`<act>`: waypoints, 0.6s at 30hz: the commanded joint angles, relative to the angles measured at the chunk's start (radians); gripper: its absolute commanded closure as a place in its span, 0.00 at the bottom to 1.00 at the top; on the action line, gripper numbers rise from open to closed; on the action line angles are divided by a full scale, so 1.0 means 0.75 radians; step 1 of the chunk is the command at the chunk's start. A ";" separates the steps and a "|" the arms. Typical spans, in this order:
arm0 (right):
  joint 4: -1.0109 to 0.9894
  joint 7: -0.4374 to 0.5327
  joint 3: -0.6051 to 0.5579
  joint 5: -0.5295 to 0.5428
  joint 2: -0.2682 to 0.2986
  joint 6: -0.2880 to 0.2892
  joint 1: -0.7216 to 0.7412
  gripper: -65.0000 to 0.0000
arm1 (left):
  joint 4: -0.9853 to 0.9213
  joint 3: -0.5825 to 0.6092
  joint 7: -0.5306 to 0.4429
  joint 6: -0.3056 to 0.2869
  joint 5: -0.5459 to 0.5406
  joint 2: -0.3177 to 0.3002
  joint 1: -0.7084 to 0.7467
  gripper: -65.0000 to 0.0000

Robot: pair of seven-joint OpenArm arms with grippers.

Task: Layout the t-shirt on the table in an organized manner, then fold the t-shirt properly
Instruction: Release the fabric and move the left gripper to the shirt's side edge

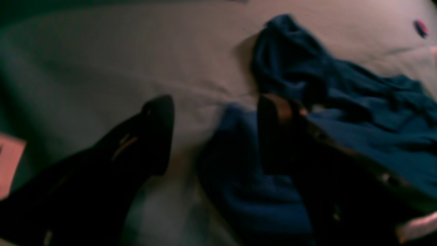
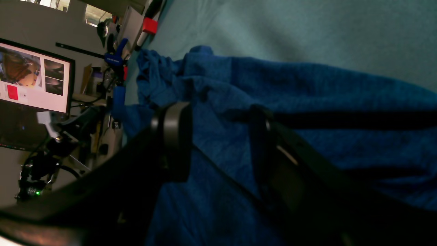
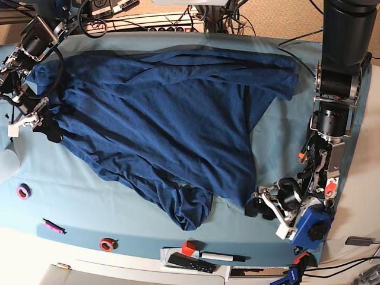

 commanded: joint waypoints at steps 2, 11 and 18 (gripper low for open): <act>0.020 0.015 0.004 0.036 0.037 0.007 0.022 0.58 | 0.021 -0.005 -0.002 -0.006 -0.026 -0.027 -0.050 0.41; 0.020 0.011 0.004 0.037 0.037 0.007 0.022 0.58 | 0.021 -0.005 0.702 -0.258 -0.620 -0.165 -0.025 0.47; 0.020 0.011 0.004 0.037 0.037 0.007 0.022 0.58 | 0.021 -0.005 0.893 -0.293 -0.753 -0.169 0.149 0.51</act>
